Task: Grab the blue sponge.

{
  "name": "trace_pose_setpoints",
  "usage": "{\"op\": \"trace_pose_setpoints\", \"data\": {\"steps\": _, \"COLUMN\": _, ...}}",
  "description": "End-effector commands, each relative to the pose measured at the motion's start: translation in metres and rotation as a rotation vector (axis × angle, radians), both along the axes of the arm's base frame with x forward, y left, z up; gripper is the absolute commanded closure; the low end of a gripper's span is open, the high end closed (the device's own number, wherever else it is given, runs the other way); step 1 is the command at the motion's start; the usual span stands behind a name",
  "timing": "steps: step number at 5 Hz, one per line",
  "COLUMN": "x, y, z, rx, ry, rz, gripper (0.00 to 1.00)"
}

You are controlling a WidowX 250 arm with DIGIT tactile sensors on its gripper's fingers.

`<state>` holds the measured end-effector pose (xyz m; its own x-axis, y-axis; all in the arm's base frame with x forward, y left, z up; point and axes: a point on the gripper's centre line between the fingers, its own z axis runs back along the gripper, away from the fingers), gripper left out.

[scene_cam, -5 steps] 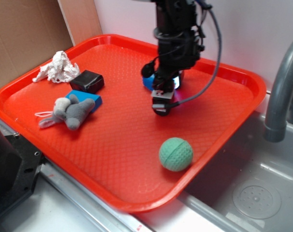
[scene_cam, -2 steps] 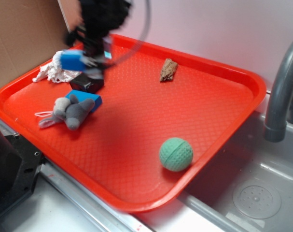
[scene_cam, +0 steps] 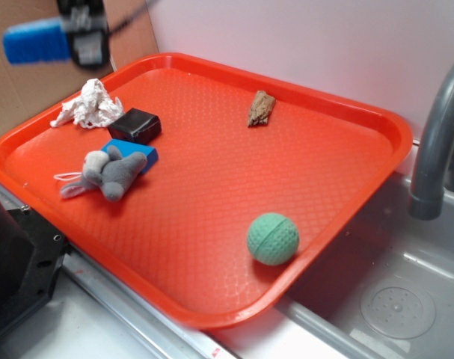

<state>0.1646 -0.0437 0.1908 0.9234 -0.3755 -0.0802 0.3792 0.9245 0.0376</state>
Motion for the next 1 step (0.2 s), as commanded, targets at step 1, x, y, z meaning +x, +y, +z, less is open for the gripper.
{"op": "trace_pose_setpoints", "data": {"steps": 1, "x": 0.0231, "y": -0.0147, "z": 0.0323, "rx": -0.096, "ry": -0.143, "rz": 0.393, "gripper": 1.00}}
